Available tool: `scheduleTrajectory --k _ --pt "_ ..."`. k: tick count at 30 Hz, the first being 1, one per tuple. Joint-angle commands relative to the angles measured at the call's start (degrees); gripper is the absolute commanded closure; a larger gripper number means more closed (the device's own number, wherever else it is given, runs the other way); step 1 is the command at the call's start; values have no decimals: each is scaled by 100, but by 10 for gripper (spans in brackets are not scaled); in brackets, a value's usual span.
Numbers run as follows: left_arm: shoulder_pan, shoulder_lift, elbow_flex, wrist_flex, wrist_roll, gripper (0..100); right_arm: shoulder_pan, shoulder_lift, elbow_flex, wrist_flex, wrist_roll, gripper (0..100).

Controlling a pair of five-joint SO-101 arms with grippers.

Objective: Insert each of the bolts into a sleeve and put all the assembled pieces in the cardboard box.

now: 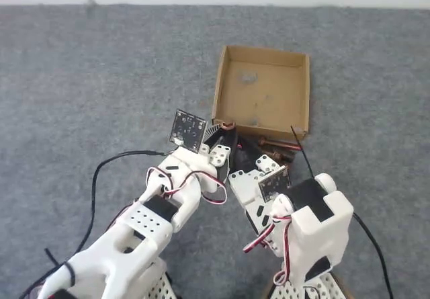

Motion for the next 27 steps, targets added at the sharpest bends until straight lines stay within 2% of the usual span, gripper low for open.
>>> scheduleTrajectory --k 1,8,27 --pt "-53 290 -163 18 -97 970 242 -505 26 -180 26 992" --pt "-62 290 -145 35 -70 769 242 -505 18 -171 26 992" --pt "-53 -26 -57 18 -70 761 251 -497 9 -163 26 992"
